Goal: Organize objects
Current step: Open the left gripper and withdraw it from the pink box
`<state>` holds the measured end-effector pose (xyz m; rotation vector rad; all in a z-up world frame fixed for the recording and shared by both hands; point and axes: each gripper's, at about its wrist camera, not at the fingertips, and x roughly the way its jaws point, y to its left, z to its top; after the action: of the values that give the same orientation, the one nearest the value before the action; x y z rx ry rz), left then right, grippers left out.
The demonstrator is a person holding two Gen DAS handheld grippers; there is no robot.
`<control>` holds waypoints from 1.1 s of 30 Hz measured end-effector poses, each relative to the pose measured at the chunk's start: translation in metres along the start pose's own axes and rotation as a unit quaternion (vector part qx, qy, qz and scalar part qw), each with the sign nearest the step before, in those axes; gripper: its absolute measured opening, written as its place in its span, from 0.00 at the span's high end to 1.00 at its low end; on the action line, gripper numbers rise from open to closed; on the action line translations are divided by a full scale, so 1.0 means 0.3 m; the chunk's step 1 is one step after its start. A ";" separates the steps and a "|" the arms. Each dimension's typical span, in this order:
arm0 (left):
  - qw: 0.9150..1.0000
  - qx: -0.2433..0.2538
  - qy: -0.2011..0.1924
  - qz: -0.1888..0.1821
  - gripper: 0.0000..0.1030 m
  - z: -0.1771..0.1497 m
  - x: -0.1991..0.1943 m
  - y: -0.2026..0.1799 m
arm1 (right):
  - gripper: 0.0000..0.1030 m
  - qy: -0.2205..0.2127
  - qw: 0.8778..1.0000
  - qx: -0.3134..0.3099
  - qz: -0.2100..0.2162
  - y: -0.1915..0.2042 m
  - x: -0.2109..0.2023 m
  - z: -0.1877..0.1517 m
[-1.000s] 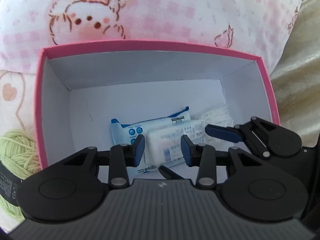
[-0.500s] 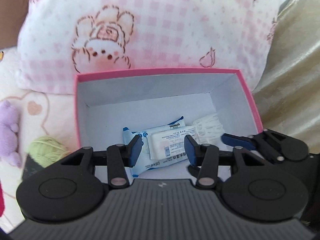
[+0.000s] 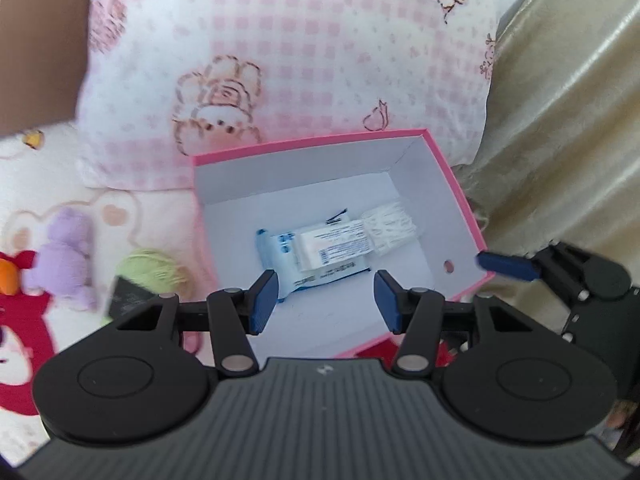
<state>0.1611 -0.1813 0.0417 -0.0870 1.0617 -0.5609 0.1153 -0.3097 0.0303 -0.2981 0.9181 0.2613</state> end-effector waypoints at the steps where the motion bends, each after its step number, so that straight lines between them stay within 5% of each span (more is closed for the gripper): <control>1: 1.000 0.001 -0.003 0.002 0.50 -0.009 -0.030 0.004 | 0.25 0.001 1.000 -0.001 -0.001 0.003 -0.015 -0.002; 9: 1.000 -0.007 -0.005 -0.004 0.50 -0.054 -0.208 0.019 | 0.24 -0.014 1.000 -0.012 0.008 0.039 -0.157 -0.012; 19: 1.000 0.004 0.004 -0.018 0.47 -0.126 -0.361 0.017 | 0.11 -0.048 0.998 -0.033 0.022 0.135 -0.264 -0.028; 33: 1.000 0.013 0.009 0.008 0.40 -0.214 -0.470 0.165 | 0.11 -0.082 0.983 -0.120 0.114 0.359 -0.342 -0.026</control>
<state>0.0753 -0.0593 0.1063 -0.0505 1.0723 -0.5610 0.0126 -0.2222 0.0937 -0.3873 0.7577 0.6031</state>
